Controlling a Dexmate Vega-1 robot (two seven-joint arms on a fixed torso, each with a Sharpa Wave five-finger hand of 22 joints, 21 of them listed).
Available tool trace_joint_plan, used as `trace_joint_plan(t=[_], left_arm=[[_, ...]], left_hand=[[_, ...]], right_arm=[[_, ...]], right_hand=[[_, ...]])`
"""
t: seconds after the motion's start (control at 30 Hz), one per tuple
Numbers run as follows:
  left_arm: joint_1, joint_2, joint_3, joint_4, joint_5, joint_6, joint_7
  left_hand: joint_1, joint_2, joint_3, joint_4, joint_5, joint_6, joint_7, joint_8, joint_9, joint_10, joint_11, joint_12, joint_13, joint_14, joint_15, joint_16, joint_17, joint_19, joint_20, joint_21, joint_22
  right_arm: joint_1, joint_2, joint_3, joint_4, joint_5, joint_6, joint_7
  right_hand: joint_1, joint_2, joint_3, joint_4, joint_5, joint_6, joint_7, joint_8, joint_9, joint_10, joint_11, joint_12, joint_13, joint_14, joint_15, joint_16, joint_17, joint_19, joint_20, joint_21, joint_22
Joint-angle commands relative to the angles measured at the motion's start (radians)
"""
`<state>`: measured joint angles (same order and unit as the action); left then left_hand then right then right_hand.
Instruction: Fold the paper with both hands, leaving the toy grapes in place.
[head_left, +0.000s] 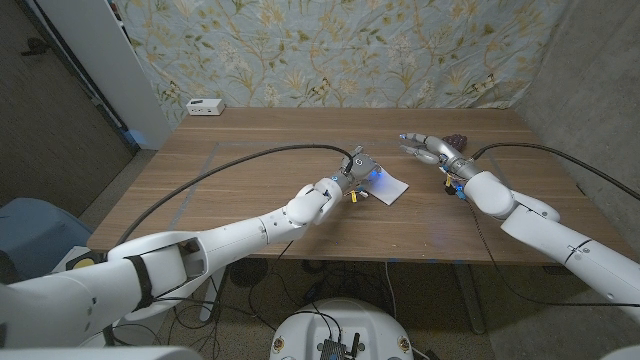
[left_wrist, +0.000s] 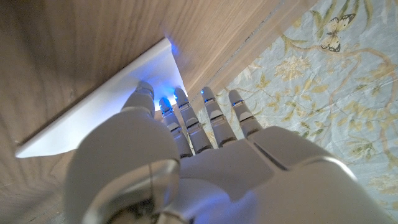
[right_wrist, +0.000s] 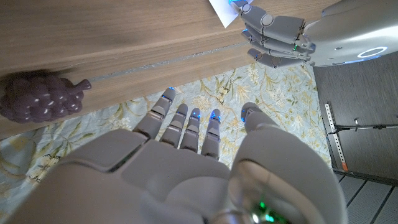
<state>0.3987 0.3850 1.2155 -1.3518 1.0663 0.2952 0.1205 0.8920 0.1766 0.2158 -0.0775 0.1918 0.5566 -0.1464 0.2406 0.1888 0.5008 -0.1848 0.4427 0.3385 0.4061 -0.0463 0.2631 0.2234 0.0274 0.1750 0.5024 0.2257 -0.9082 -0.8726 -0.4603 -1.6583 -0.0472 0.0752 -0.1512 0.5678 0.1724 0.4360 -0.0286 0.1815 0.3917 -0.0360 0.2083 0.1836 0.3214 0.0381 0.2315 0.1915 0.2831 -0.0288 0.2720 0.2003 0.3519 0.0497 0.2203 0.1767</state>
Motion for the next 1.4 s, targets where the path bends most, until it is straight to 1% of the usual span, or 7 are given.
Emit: trace_joint_plan(t=[0.03,0.17,0.5,0.83,1.0,1.17,1.4], left_arm=[[-0.009,-0.010,-0.026,0.005,-0.067,-0.037,-0.072],[-0.012,-0.012,-0.027,0.008,-0.080,-0.043,-0.080],[-0.017,-0.011,-0.021,0.007,-0.079,-0.038,-0.098],[-0.023,-0.009,-0.007,0.007,-0.054,-0.022,-0.111],[-0.024,-0.011,-0.004,0.011,-0.049,-0.018,-0.112],[-0.027,-0.016,-0.001,0.018,-0.043,-0.012,-0.113],[-0.033,-0.024,0.003,0.033,-0.041,-0.010,-0.107]], left_hand=[[-0.037,0.011,0.017,0.027,0.001,0.030,0.032,0.004,-0.001,0.016,0.026,-0.018,-0.017,-0.010,-0.057,-0.005,-0.002,-0.027,0.011,-0.007,0.005],[-0.065,0.012,0.024,0.047,0.003,0.047,0.044,0.003,-0.003,0.029,0.036,-0.026,-0.028,-0.010,-0.054,-0.005,-0.003,-0.040,0.015,-0.008,0.007],[-0.106,-0.002,0.020,0.069,0.000,0.059,0.051,-0.001,-0.004,0.043,0.044,-0.037,-0.040,-0.004,-0.054,-0.005,-0.006,-0.042,0.012,-0.004,0.008],[-0.129,-0.022,0.016,0.072,-0.001,0.073,0.050,-0.003,-0.005,0.061,0.038,-0.045,-0.050,0.000,-0.057,-0.008,-0.012,-0.040,0.010,-0.001,0.008],[-0.133,-0.027,0.016,0.071,-0.002,0.075,0.047,-0.005,-0.005,0.066,0.040,-0.048,-0.055,0.001,-0.060,-0.009,-0.015,-0.038,0.010,0.001,0.007],[-0.136,-0.030,0.017,0.069,-0.002,0.077,0.048,-0.007,-0.005,0.069,0.038,-0.052,-0.058,0.001,-0.060,-0.011,-0.017,-0.038,0.009,0.002,0.007],[-0.140,-0.034,0.018,0.067,-0.003,0.077,0.047,-0.010,-0.005,0.066,0.034,-0.060,-0.062,0.001,-0.061,-0.014,-0.020,-0.037,0.008,0.003,0.006]], right_arm=[[-0.006,-0.032,-0.014,-0.069,-0.066,-0.073,0.003],[0.007,-0.043,-0.033,-0.090,-0.089,-0.109,0.040],[0.066,-0.056,-0.100,-0.126,-0.166,-0.215,0.148],[0.093,-0.054,-0.144,-0.133,-0.238,-0.254,0.179],[0.097,-0.053,-0.155,-0.131,-0.267,-0.248,0.173],[0.099,-0.052,-0.166,-0.142,-0.300,-0.255,0.175],[0.105,-0.053,-0.182,-0.156,-0.351,-0.267,0.187]], right_hand=[[0.058,0.013,0.054,-0.051,0.005,0.173,0.042,0.035,0.002,0.183,0.048,0.048,0.010,0.182,0.003,0.059,0.012,0.092,0.003,0.030,0.007],[0.080,0.015,0.077,-0.069,0.005,0.221,0.043,0.043,0.001,0.218,0.051,0.055,0.010,0.204,0.006,0.064,0.014,0.102,0.003,0.032,0.007],[0.059,0.024,0.091,-0.042,0.000,0.237,0.036,0.031,0.000,0.262,0.044,0.060,0.008,0.231,0.009,0.072,0.026,0.121,0.013,0.037,0.008],[0.061,0.024,0.113,-0.031,-0.001,0.275,0.039,0.030,0.000,0.306,0.050,0.063,0.007,0.298,-0.001,0.100,0.036,0.154,0.013,0.047,0.009],[0.069,0.021,0.130,-0.034,-0.001,0.323,0.028,0.035,-0.001,0.366,0.020,0.075,0.006,0.333,-0.013,0.113,0.040,0.174,0.011,0.054,0.009],[0.088,0.026,0.146,-0.045,0.000,0.349,0.021,0.032,-0.001,0.417,0.013,0.081,0.005,0.383,-0.041,0.140,0.051,0.202,0.000,0.064,0.011],[0.127,0.025,0.175,-0.071,0.003,0.379,0.006,0.031,-0.001,0.456,-0.026,0.083,0.003,0.365,-0.057,0.136,0.056,0.199,-0.005,0.064,0.012]])
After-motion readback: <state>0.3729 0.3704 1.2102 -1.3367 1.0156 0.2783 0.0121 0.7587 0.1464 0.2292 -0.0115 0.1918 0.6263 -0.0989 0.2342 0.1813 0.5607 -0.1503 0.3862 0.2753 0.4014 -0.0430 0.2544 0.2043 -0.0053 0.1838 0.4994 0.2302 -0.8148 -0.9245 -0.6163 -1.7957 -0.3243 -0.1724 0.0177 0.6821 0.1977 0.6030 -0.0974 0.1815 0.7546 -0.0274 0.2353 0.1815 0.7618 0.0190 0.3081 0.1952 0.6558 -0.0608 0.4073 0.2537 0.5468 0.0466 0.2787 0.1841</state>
